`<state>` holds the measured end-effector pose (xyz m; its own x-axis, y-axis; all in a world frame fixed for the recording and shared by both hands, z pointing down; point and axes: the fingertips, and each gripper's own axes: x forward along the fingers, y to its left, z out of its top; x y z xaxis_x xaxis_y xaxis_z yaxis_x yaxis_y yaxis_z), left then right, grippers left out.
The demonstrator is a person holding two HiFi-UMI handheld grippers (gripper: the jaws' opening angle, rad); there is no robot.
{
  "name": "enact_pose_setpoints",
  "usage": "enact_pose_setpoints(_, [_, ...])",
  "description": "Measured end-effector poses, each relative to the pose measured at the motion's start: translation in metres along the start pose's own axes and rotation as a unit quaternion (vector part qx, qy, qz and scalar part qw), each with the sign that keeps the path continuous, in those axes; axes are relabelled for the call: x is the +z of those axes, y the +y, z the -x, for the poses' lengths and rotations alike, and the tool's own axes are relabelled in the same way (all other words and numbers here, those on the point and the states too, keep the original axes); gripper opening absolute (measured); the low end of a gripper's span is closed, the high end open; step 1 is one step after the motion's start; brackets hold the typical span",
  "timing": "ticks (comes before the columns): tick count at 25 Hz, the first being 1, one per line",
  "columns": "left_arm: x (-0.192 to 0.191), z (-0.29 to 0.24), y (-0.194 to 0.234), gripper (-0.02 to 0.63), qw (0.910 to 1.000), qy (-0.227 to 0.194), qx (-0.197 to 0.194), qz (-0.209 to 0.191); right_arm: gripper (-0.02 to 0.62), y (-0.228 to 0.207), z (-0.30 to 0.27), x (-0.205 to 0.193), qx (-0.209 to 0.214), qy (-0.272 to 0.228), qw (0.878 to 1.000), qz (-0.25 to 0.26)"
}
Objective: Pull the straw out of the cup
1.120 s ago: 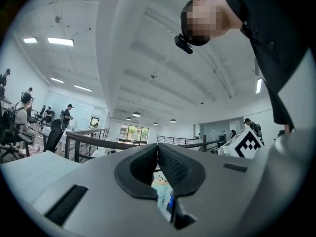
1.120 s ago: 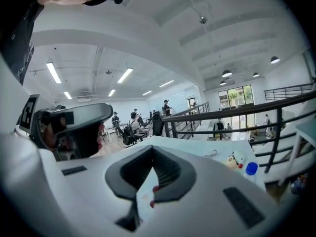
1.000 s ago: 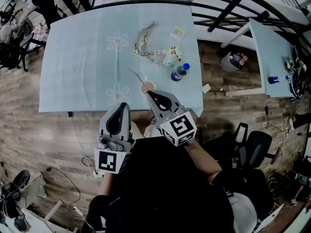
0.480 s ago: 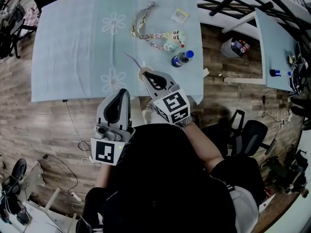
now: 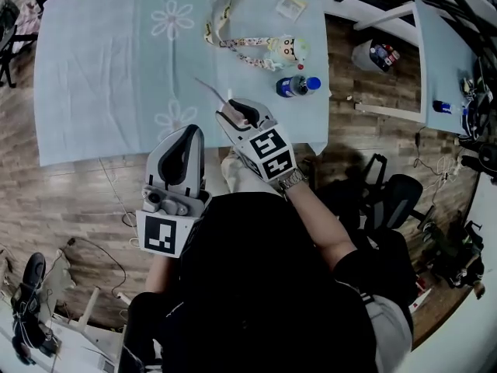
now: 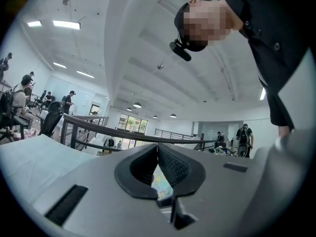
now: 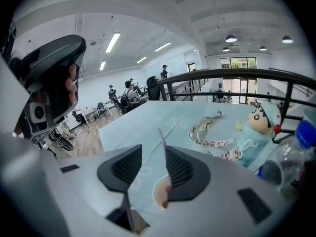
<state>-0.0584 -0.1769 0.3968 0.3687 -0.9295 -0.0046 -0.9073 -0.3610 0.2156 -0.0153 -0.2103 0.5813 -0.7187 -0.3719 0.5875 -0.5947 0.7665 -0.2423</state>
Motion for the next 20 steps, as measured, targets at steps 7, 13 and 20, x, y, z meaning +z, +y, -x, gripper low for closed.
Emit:
enact_pose_setpoints(7, [-0.012, -0.014, 0.024, 0.014, 0.9996, 0.022, -0.003, 0.015, 0.16, -0.016, -0.031, -0.012, -0.02, 0.037, 0.999, 0.013])
enact_pose_setpoints(13, [-0.019, -0.019, 0.045, 0.014, 0.9993, 0.031, -0.002, 0.021, 0.16, -0.017, -0.055, -0.027, -0.024, 0.067, 0.997, 0.016])
enact_pose_setpoints(20, [-0.027, -0.026, 0.059, 0.014, 0.9988, 0.037, 0.005, 0.032, 0.128, -0.023, -0.065, -0.037, -0.037, 0.079, 0.996, 0.023])
